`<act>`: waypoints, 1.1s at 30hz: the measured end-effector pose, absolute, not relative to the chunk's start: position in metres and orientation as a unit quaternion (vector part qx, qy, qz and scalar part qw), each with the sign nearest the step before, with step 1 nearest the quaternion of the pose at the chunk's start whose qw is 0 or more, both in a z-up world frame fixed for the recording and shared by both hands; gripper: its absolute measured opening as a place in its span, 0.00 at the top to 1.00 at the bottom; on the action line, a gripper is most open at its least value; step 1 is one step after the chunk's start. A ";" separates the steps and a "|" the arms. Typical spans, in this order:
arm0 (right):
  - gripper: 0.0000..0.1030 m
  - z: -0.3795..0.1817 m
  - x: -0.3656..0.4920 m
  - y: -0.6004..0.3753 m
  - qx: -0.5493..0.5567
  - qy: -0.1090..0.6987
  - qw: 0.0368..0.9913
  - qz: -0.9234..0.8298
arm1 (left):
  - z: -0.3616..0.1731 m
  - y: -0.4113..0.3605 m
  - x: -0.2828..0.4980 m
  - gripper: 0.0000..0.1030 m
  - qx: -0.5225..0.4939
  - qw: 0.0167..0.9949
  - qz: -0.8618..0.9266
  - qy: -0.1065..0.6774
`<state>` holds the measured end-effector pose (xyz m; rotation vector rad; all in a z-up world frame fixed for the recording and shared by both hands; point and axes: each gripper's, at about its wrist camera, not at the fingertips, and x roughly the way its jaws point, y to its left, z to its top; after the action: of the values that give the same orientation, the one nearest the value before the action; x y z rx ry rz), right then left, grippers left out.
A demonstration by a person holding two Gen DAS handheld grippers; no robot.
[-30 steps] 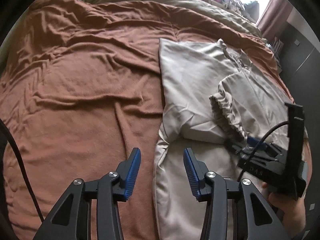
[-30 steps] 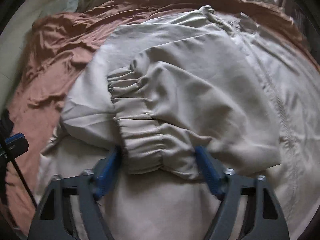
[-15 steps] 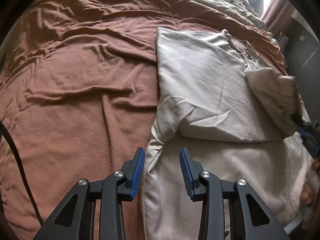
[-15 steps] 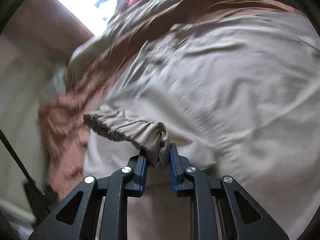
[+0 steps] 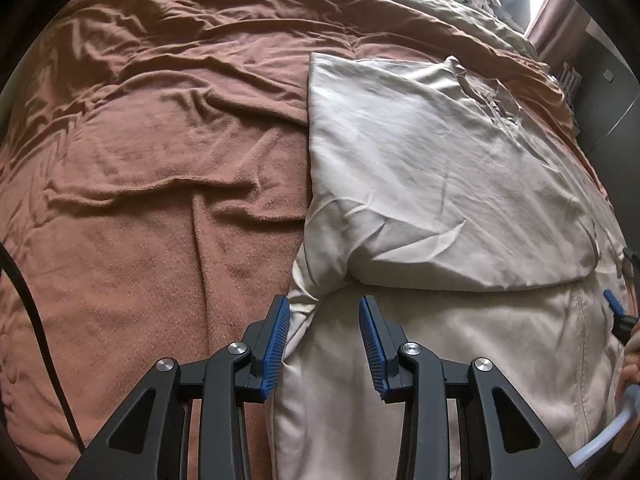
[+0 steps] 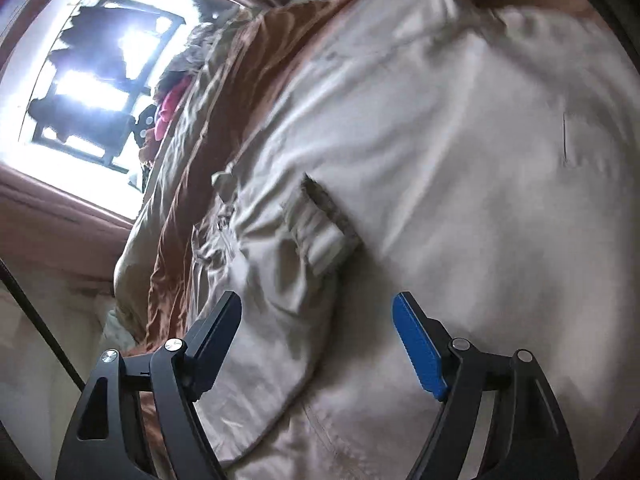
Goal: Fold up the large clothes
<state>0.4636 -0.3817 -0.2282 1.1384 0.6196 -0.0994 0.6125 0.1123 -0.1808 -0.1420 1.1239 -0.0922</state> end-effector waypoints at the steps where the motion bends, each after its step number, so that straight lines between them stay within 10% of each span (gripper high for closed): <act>1: 0.25 -0.229 0.465 -0.379 0.528 0.296 0.795 -0.041 | -0.181 0.113 0.613 0.63 -0.065 0.843 -0.041 0.532; 7: 0.84 -0.244 0.497 -0.382 0.516 0.320 0.795 -0.008 | -0.188 0.117 0.616 0.63 -0.060 0.843 -0.033 0.534; 10: 0.89 -0.245 0.505 -0.396 0.525 0.317 0.789 -0.010 | -0.194 0.119 0.620 0.64 -0.059 0.842 -0.029 0.536; 23: 0.86 -0.243 0.499 -0.396 0.534 0.310 0.787 -0.010 | -0.196 0.117 0.628 0.64 -0.062 0.836 -0.031 0.544; 27: 0.29 -0.228 0.483 -0.405 0.541 0.284 0.792 -0.009 | -0.180 0.113 0.618 0.64 -0.080 0.843 -0.037 0.531; 33: 0.29 -0.197 0.465 -0.424 0.515 0.294 0.805 -0.006 | -0.150 0.088 0.604 0.62 -0.083 0.850 -0.062 0.516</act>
<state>0.4649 -0.4245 -0.1965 1.1025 0.6302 -0.0138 0.6043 0.0878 -0.1502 -0.1747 1.0864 -0.1316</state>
